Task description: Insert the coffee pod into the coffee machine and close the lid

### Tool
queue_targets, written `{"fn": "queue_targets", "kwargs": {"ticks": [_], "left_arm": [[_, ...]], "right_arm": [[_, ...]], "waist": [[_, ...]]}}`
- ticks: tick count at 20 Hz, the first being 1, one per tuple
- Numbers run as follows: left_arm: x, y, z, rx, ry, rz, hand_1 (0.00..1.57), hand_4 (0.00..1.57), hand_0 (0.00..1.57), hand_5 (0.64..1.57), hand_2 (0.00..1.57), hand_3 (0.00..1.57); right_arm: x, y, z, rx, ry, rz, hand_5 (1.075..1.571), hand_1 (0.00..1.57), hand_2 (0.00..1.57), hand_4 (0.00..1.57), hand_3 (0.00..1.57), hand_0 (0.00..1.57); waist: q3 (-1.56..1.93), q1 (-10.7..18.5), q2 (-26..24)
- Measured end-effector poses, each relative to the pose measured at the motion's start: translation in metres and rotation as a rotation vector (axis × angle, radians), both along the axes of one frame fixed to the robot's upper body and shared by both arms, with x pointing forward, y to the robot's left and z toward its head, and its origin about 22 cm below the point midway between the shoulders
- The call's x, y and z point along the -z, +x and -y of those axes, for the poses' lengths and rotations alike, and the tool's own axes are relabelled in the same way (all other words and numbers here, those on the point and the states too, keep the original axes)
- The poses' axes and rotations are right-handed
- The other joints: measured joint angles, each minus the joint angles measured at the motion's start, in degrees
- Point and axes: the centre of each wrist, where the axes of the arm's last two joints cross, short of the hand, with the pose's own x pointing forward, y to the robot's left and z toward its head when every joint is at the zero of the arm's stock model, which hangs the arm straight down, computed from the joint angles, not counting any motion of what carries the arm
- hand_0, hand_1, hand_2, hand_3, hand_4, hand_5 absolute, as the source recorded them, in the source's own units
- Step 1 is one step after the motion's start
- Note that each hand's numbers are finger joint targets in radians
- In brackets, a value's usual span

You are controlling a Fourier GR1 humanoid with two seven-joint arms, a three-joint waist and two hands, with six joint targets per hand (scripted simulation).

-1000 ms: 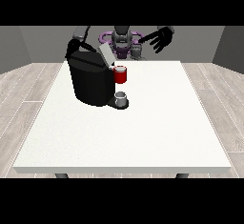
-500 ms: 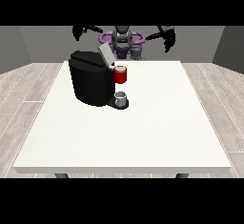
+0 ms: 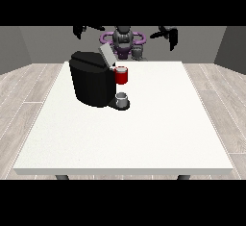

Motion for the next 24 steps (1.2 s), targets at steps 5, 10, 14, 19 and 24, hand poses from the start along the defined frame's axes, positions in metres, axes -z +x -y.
{"fn": "queue_targets", "kwargs": {"ticks": [5,10,14,19,24], "left_arm": [[-0.011,-0.004,0.005,0.011,-0.022,0.040,0.00,0.38,0.00,1.571,0.00,0.00],[-0.026,-0.009,0.009,0.006,-0.022,0.073,0.00,0.35,0.00,1.571,0.00,0.00],[-0.040,-0.012,0.003,-0.022,-0.014,0.119,0.00,0.26,0.00,1.571,0.00,0.00],[-0.055,-0.023,-0.005,-0.033,-0.016,0.156,0.00,0.37,0.00,1.571,0.00,0.00],[-0.060,-0.037,-0.013,-0.043,-0.019,0.198,0.00,0.37,0.00,1.571,0.00,0.00]], "right_arm": [[-0.008,0.016,0.001,0.027,0.070,-0.013,1.571,0.00,0.00,0.09,0.00,0.00],[-0.012,0.028,0.006,0.039,0.137,-0.025,1.571,0.00,0.00,0.15,0.00,0.00],[-0.013,0.035,-0.005,0.001,0.147,-0.026,1.571,0.00,0.00,0.00,0.00,0.00],[-0.021,0.046,-0.012,-0.036,0.141,-0.026,1.571,0.00,0.00,0.00,0.00,0.00],[-0.028,0.056,-0.026,-0.076,0.124,0.004,1.571,0.00,0.00,0.00,0.00,0.00]], "waist": [[0.01,1.88,2.78],[0.02,2.81,5.30],[0.01,1.94,7.95],[0.01,1.54,10.05],[0.01,1.49,12.65]]}}
